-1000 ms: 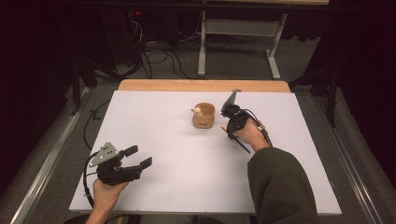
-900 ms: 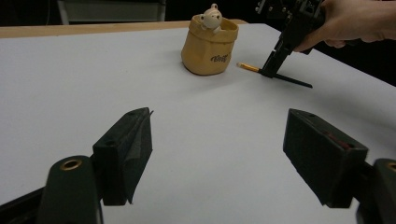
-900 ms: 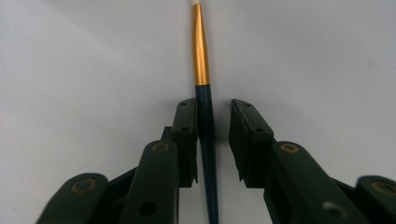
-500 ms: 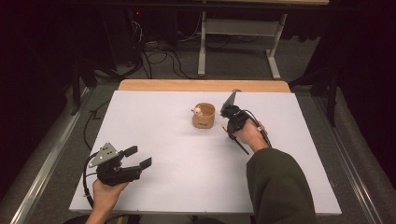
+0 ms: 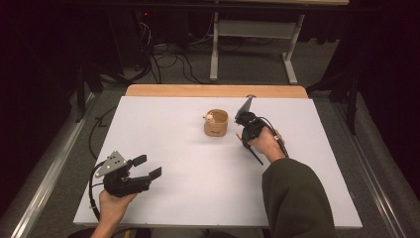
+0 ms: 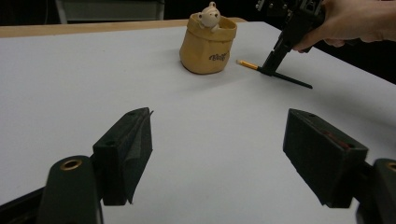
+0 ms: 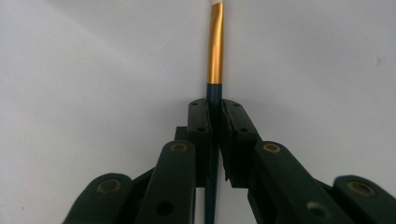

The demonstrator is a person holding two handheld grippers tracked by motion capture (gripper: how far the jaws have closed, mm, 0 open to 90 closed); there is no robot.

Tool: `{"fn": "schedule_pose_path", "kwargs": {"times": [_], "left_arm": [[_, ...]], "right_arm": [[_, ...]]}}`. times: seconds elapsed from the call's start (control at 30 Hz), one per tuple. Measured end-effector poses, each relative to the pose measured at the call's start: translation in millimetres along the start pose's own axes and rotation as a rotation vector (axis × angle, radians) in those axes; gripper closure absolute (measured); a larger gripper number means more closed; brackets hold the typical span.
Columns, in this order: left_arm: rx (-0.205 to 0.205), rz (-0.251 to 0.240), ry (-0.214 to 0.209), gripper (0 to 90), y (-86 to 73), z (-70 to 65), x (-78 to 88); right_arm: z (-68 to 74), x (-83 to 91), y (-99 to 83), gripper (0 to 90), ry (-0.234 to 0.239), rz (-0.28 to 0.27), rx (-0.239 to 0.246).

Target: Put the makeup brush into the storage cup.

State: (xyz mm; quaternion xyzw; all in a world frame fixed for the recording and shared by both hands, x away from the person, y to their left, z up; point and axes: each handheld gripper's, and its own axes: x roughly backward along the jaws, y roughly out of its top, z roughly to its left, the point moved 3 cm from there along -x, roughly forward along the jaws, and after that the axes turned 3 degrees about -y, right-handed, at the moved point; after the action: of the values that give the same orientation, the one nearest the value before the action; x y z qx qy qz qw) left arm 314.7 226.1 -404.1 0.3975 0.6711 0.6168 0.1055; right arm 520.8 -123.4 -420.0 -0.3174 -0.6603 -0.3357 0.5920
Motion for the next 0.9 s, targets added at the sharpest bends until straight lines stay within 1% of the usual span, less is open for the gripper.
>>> {"fn": "schedule_pose_path", "kwargs": {"times": [0.03,0.1,0.13,0.17,0.23,0.3,0.4,0.43,0.47,0.63,0.7,0.8,0.87,0.9], "left_arm": [[0.000,-0.001,-0.001,24.3,0.0,-0.2,0.1],[0.000,-0.001,-0.001,24.3,-0.1,-0.3,0.0],[0.001,0.000,-0.002,24.3,-0.4,-0.3,-0.1],[0.001,0.002,-0.002,24.3,-0.7,-0.3,0.0],[0.000,-0.003,-0.003,24.3,-0.1,-1.0,0.8],[0.000,-0.007,-0.004,24.4,0.8,-0.7,0.5],[-0.001,0.004,-0.005,24.3,0.1,-0.3,-1.4],[-0.002,0.002,-0.005,24.3,0.2,-0.4,-1.4],[-0.003,0.005,-0.005,24.3,0.0,-0.2,-1.6],[0.002,0.003,-0.005,24.3,-0.5,-0.1,-0.7],[-0.004,-0.003,-0.006,24.3,0.7,-0.9,0.4],[-0.003,0.005,-0.006,24.4,-0.1,-0.3,-0.4],[-0.003,0.002,-0.008,24.3,0.2,0.2,-0.5],[-0.003,0.003,-0.007,24.3,0.1,0.2,-0.3]], "right_arm": [[-0.9,-0.3,-0.3,85.0,0.004,-0.008,0.007],[-1.0,-0.2,-1.6,85.1,0.007,-0.011,-0.008],[-1.9,-0.4,-1.9,85.2,0.012,-0.019,0.000],[-1.2,-0.1,-2.7,85.2,0.012,-0.018,-0.017],[-2.0,-0.5,-3.1,85.2,0.008,-0.034,-0.008],[-2.3,-0.2,-3.1,85.2,0.015,-0.033,-0.006],[-1.2,0.3,-3.1,85.3,0.009,-0.027,-0.004],[-1.8,0.3,-3.0,85.3,0.007,-0.032,0.009],[-1.8,0.4,-3.2,85.3,0.007,-0.034,0.009],[-1.8,0.9,-4.3,85.3,0.016,-0.039,-0.004],[-1.7,1.2,-4.3,85.3,0.015,-0.038,-0.010],[-2.7,1.3,-4.5,85.4,0.011,-0.040,0.000],[-3.2,2.1,-5.3,85.3,0.007,-0.039,0.005],[-3.3,2.6,-6.0,85.4,0.006,-0.039,-0.007]]}}
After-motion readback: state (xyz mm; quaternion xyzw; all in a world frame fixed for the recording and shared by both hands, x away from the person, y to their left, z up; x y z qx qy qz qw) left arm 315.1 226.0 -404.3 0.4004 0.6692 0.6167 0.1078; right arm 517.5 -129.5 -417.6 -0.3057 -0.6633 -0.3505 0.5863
